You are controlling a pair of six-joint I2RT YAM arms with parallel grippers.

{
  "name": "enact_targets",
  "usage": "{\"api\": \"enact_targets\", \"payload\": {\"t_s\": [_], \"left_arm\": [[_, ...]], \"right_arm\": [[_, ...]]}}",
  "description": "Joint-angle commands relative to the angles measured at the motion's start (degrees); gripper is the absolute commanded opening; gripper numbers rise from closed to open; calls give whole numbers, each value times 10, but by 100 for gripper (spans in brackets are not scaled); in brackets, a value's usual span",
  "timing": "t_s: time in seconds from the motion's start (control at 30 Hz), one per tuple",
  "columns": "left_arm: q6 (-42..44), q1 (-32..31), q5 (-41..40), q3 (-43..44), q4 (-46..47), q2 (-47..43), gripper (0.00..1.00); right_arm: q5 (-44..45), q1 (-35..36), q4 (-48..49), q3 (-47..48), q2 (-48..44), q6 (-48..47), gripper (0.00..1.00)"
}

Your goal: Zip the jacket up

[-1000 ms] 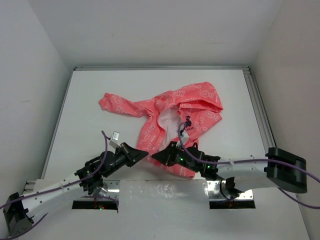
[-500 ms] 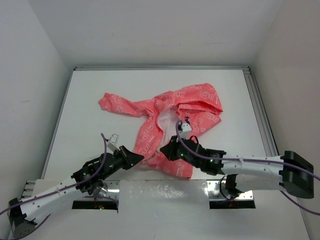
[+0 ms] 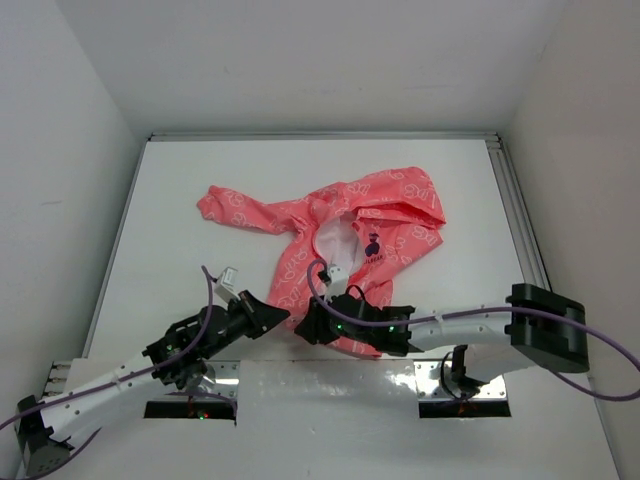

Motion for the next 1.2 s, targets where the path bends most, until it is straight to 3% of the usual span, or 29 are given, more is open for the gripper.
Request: {"api": "enact_targets", "payload": {"t_s": [0.0,0.03,0.33,1.17], "left_arm": [[-11,-1,12,-20,32,0,0],[-17,-1,12,-21,34,-5,0],[-29,-1,29,-30,42,-16,0],[-35,-1,39,-11,34,-21,0]], "right_arm": [[19,18,74,-1,18,31,32],[26,22,84,-1,19,31,35],[77,24,181,-37,50,58,35],[84,24,256,-56,60,38,46]]}}
